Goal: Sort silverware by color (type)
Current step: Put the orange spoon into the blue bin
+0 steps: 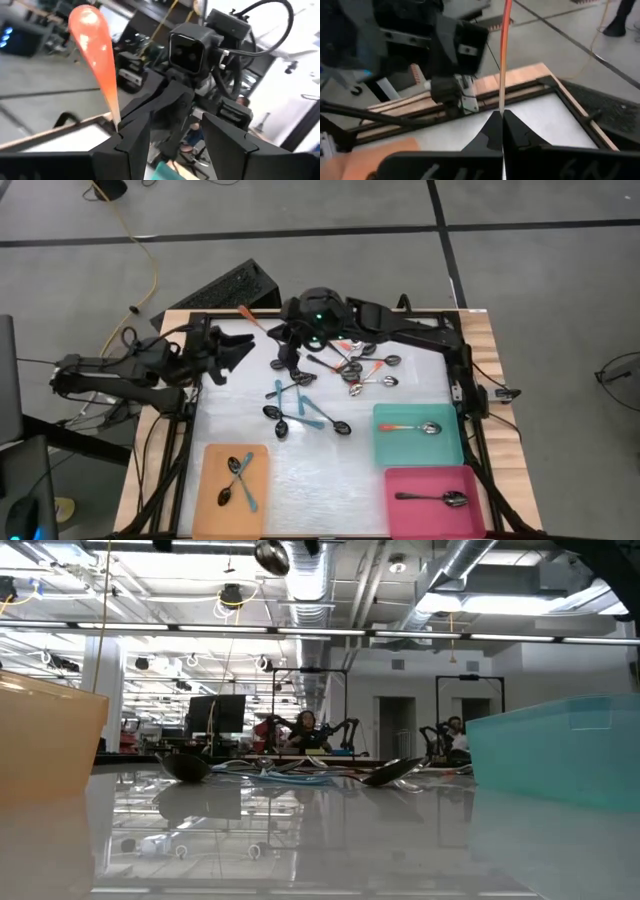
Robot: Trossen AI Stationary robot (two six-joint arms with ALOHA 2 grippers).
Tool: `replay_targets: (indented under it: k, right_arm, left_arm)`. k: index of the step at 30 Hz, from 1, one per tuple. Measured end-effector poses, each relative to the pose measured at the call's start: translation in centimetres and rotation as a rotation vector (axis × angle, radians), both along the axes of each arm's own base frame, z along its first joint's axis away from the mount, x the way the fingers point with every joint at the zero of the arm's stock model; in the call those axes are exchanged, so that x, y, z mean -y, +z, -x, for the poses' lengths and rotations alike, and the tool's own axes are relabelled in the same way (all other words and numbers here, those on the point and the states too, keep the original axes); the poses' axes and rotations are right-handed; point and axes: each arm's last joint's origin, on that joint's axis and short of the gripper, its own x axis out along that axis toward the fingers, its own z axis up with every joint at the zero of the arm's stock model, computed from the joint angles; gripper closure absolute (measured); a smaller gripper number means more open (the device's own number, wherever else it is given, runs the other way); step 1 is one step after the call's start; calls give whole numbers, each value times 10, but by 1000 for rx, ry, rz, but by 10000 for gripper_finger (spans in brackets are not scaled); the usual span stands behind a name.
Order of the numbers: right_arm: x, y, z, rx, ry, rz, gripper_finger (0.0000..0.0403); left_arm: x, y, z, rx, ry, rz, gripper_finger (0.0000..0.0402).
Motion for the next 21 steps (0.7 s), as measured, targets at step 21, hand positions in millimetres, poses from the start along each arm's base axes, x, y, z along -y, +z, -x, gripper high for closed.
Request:
replay_targets:
  k: [21]
  right_arm:
    - [-61,63,146,-289,-369,166,399]
  left_arm:
    - [-28,-17,-63,61,-192,41,239]
